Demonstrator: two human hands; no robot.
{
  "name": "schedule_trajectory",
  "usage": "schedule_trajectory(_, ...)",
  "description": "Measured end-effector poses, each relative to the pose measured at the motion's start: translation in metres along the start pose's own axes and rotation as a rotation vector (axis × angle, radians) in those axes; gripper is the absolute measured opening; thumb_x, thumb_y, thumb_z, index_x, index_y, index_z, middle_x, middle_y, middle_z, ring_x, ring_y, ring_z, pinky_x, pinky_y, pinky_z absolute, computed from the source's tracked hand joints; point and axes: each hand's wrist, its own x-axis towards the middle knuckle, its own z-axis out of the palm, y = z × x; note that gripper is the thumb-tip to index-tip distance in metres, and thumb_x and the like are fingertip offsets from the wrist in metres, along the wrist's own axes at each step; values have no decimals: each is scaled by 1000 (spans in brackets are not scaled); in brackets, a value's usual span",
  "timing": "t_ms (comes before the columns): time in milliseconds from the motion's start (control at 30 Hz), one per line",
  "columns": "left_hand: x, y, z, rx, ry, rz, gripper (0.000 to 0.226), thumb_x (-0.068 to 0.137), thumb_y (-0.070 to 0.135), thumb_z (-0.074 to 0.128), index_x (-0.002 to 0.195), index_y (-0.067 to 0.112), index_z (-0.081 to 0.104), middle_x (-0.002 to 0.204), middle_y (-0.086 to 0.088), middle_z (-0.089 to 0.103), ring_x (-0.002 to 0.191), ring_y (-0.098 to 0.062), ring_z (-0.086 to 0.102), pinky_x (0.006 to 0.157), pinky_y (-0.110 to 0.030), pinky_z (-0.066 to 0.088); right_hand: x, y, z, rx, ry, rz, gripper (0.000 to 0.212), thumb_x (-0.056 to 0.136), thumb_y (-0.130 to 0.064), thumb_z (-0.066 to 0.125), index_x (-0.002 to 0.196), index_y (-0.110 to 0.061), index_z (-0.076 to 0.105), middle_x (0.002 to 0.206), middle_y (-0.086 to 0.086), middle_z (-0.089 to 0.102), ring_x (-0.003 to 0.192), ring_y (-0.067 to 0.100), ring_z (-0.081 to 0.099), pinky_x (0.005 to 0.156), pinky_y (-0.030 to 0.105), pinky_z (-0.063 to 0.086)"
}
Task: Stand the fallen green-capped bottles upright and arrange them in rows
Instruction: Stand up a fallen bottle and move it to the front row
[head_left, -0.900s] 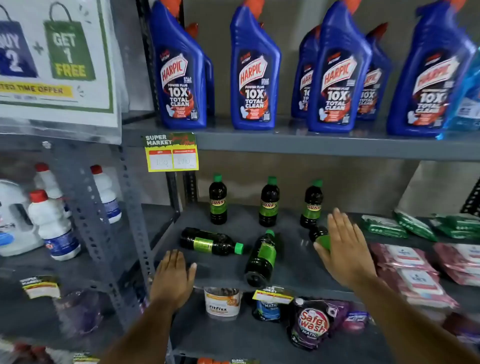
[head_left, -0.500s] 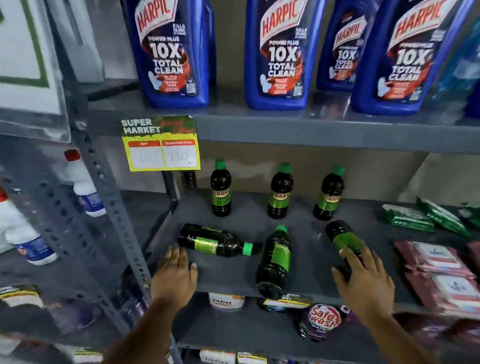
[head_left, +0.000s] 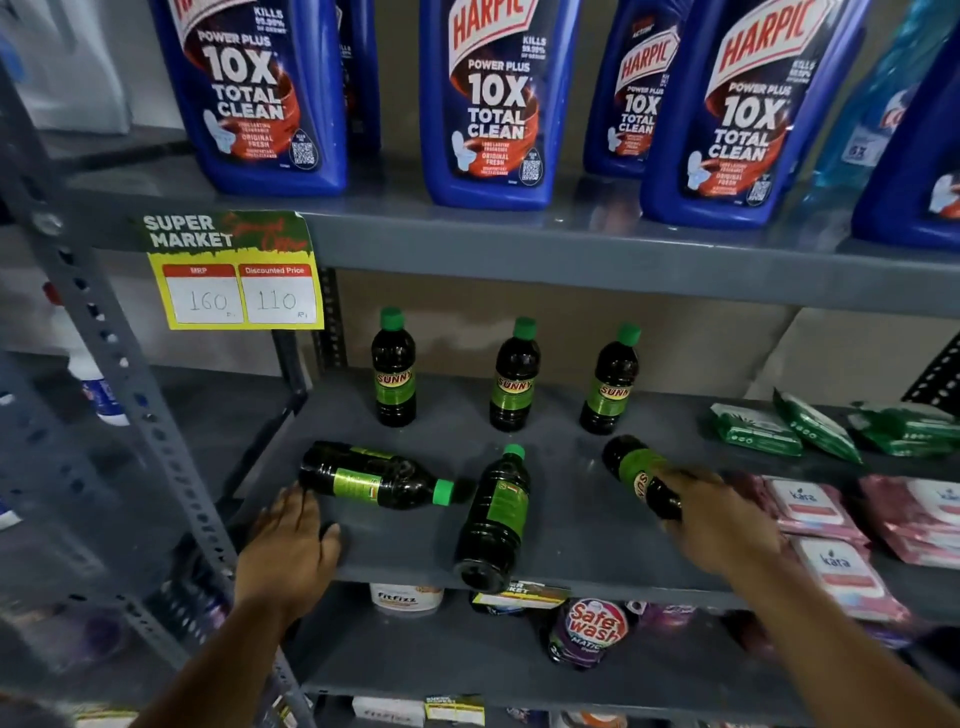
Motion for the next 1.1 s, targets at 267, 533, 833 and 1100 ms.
schedule_trajectory(267,0,4,-3,-16,0,-30,79,83,53,15,140,0,35,149,-19,37,140,-31,30,116,-45,25,39,-25,-88,-43,-10,-117,44,72,-22,73,109,-44,63,110,0,57,95,24,61,77,40,55)
schedule_trajectory(533,-1,6,-4,19,11,-30,83,82,54,10,138,0,38,147,-20,40,139,-31,32,115,-45,26,75,-25,-79,184,18,-149,75,71,-14,74,138,-32,44,136,7,51,117,28,53,83,32,44)
schedule_trajectory(833,0,3,-2,0,17,-18,78,84,51,15,137,0,40,145,-21,43,137,-34,36,112,-48,30,57,-3,-10,899,227,24,117,50,-31,93,143,-27,22,119,-3,52,106,18,52,89,37,43)
schedule_trajectory(1100,0,7,-5,46,18,-39,82,82,53,8,140,1,35,149,-18,37,140,-30,31,115,-43,24,49,-29,55,1039,421,186,82,59,-23,88,127,-16,42,109,3,63,101,27,62,73,31,50)
